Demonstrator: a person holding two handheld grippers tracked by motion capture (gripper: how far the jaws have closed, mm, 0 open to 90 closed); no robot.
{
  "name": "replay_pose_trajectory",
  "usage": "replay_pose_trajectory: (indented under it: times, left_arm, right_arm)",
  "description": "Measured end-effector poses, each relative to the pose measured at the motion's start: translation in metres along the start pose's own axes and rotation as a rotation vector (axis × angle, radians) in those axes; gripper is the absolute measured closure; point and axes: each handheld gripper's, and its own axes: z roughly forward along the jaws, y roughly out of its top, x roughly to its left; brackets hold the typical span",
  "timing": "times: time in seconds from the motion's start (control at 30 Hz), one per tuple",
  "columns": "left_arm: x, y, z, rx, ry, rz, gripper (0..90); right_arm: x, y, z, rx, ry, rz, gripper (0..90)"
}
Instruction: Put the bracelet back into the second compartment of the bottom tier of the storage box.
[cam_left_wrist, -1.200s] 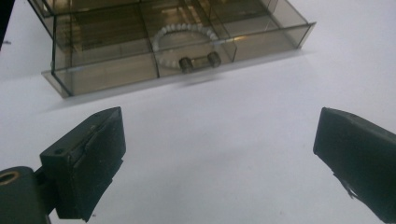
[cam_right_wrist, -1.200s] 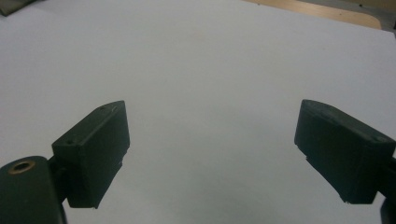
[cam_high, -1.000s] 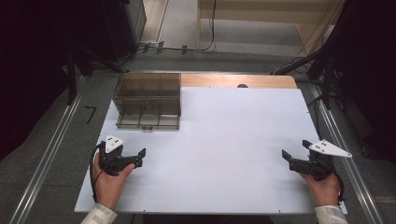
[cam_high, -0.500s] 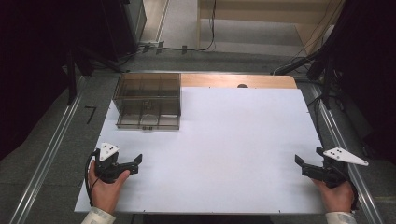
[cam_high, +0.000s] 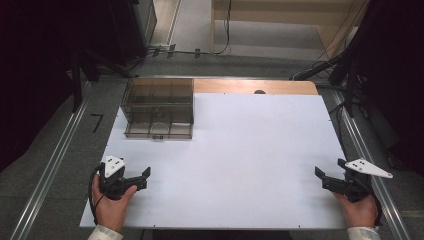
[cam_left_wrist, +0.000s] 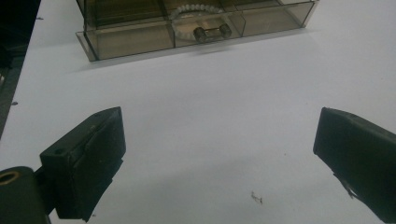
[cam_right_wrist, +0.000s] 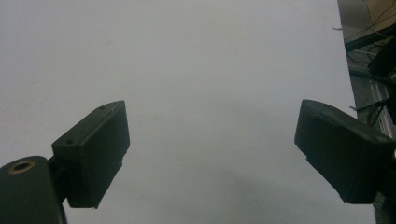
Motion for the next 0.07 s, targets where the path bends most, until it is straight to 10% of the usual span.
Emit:
replay_pose_trajectory:
  times: [0.07]
  left_arm:
    - [0.0009,0.0000,-0.0006,-0.004,0.002,-0.003,2.7]
  right_arm:
    - [0.0003,-0.0006,0.0009,0.002,0.005,-0.002,8.7]
